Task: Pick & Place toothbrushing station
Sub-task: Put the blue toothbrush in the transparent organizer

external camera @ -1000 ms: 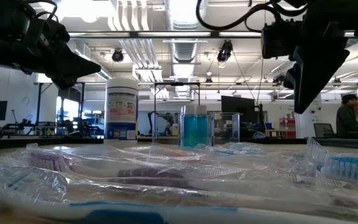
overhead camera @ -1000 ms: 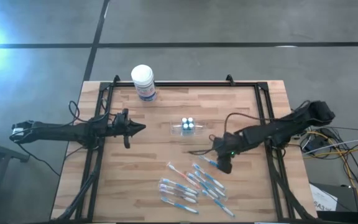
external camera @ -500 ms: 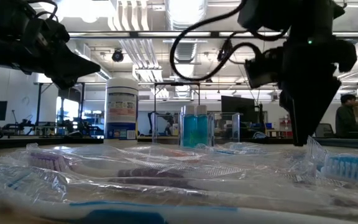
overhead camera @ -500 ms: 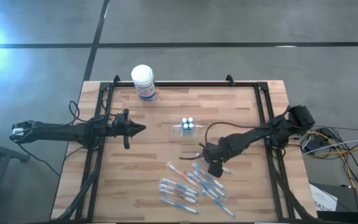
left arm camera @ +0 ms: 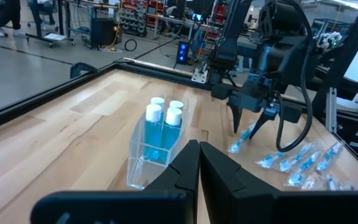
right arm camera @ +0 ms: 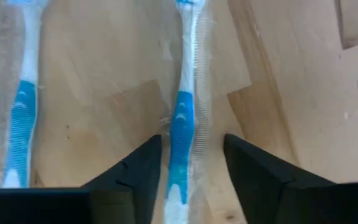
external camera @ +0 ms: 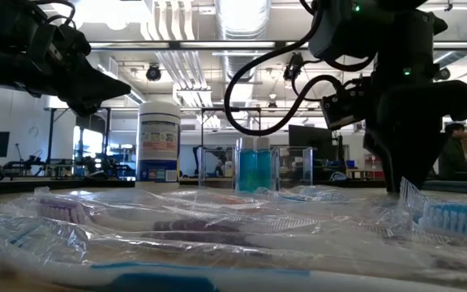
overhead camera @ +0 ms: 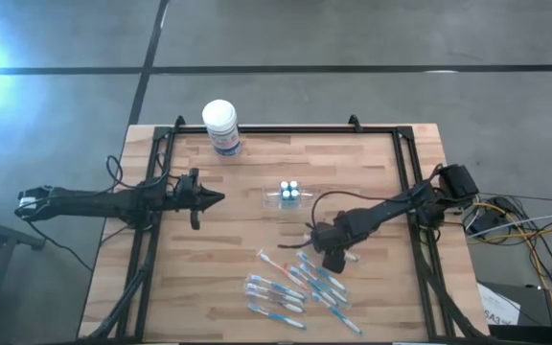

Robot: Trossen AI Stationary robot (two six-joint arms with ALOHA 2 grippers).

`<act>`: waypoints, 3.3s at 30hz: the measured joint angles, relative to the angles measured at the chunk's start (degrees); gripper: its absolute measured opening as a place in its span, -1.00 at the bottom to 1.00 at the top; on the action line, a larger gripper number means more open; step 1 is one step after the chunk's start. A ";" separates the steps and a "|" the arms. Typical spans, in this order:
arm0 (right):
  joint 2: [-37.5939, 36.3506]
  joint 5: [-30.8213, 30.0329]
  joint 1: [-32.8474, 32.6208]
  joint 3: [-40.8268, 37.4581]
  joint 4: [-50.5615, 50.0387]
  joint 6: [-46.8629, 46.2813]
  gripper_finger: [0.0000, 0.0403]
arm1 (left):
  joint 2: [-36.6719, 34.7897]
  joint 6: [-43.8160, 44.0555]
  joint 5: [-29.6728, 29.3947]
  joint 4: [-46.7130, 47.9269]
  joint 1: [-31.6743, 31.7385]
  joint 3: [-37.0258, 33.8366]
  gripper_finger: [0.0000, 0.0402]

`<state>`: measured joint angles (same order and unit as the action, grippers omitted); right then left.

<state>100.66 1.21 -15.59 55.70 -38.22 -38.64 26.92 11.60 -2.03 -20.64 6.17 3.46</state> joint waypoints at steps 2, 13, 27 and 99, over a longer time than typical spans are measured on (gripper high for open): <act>-0.47 -0.08 0.02 -0.09 -0.28 0.05 -0.32 | 0.00 -0.01 -0.01 0.02 0.00 0.00 -0.92; -1.51 -0.55 -0.04 0.02 -0.05 4.36 -0.91 | 0.00 -0.05 0.00 -0.01 0.00 0.00 -0.93; -17.69 -11.21 0.58 -3.83 20.71 14.42 -0.93 | 0.07 0.30 -2.59 -1.12 0.00 0.26 -0.93; -15.29 -6.99 16.09 -9.07 67.19 38.67 -0.94 | 50.48 -14.27 3.04 -26.38 -1.00 34.14 -0.05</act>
<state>85.37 -5.78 0.49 46.63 28.97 0.03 77.39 -2.68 1.02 -47.03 5.17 37.60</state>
